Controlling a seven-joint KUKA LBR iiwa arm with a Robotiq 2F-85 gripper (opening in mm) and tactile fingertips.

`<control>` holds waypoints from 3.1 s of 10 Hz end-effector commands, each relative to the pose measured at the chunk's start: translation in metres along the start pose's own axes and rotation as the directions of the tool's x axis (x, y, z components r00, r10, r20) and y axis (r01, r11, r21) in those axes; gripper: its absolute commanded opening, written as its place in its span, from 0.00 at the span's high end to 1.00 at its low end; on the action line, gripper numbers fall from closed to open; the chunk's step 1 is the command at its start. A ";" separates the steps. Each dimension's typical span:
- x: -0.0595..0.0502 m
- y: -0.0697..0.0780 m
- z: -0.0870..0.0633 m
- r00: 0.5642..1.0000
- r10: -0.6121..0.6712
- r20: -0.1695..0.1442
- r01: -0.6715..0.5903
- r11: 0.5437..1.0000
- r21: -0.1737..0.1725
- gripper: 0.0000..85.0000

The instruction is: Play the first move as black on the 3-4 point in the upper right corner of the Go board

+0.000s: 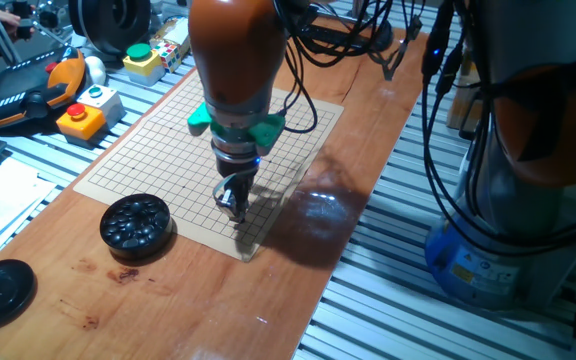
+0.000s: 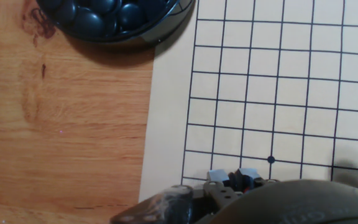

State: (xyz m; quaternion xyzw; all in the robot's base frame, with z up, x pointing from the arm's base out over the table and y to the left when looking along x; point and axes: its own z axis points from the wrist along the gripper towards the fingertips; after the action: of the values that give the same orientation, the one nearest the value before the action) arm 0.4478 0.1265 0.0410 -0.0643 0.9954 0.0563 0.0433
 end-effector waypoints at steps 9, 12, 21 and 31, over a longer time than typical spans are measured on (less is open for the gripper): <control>0.000 -0.001 0.002 0.999 -0.006 -0.041 0.006 1.000 0.010 0.73; 0.000 -0.002 0.002 0.999 -0.025 -0.035 0.026 0.999 0.022 0.73; 0.001 -0.003 0.005 0.999 -0.002 -0.033 0.002 1.000 0.020 0.67; -0.019 -0.009 -0.036 0.994 0.089 -0.064 -0.085 0.995 0.052 0.90</control>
State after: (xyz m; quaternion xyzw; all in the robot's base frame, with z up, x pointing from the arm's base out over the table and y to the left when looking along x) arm 0.4664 0.1154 0.0791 -0.0201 0.9993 0.0299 0.0077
